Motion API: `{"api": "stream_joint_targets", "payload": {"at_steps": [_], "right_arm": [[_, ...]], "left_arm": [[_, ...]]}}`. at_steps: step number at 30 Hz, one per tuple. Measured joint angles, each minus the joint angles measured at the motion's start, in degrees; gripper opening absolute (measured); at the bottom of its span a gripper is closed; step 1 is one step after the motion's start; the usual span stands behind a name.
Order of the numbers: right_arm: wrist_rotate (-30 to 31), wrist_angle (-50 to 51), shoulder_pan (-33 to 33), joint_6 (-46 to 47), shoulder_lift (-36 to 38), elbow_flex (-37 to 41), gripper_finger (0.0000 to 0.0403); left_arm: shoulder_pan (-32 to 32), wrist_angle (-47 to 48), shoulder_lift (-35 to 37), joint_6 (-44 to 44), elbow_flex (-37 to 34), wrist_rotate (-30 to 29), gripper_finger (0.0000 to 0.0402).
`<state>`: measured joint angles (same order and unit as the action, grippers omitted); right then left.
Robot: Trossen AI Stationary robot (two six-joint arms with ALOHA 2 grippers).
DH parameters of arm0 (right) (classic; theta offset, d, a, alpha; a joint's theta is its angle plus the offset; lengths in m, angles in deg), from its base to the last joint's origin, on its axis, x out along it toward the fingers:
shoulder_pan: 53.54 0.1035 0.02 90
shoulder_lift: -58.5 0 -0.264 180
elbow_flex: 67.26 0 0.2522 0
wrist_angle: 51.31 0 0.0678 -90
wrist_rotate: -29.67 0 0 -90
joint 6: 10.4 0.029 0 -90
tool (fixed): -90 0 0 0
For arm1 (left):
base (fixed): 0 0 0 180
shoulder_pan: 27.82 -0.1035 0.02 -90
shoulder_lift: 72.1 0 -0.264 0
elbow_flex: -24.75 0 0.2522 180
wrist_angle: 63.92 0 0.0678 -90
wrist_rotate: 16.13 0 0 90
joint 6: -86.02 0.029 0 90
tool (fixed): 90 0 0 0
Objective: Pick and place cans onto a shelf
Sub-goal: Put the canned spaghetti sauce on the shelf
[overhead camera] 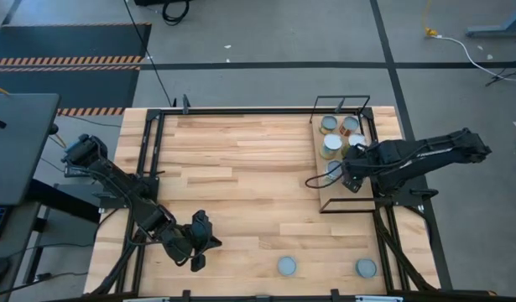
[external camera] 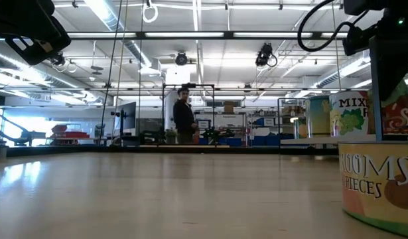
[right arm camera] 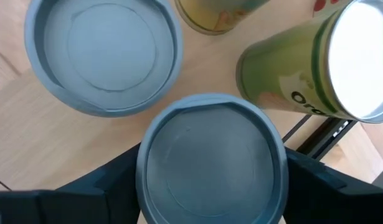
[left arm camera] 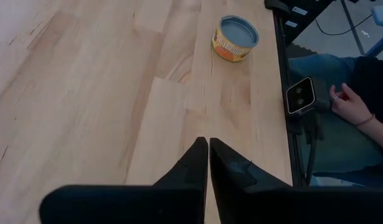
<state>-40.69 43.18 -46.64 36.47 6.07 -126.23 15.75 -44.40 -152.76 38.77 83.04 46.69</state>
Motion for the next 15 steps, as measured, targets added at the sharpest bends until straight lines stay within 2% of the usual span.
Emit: {"api": "stream_joint_targets", "payload": {"at_steps": [6, 15], "right_arm": [[0.41, -0.33, 0.00, 0.81, -0.07, 0.00, 0.0343], [0.79, 2.05, 0.00, 0.44, -0.07, 0.00, 0.0348]], "left_arm": [[0.00, 0.00, 0.00, 0.00, 0.00, 0.00, 0.0023], [0.00, 0.00, 0.00, 0.00, -0.01, 0.00, 0.0023]]}}
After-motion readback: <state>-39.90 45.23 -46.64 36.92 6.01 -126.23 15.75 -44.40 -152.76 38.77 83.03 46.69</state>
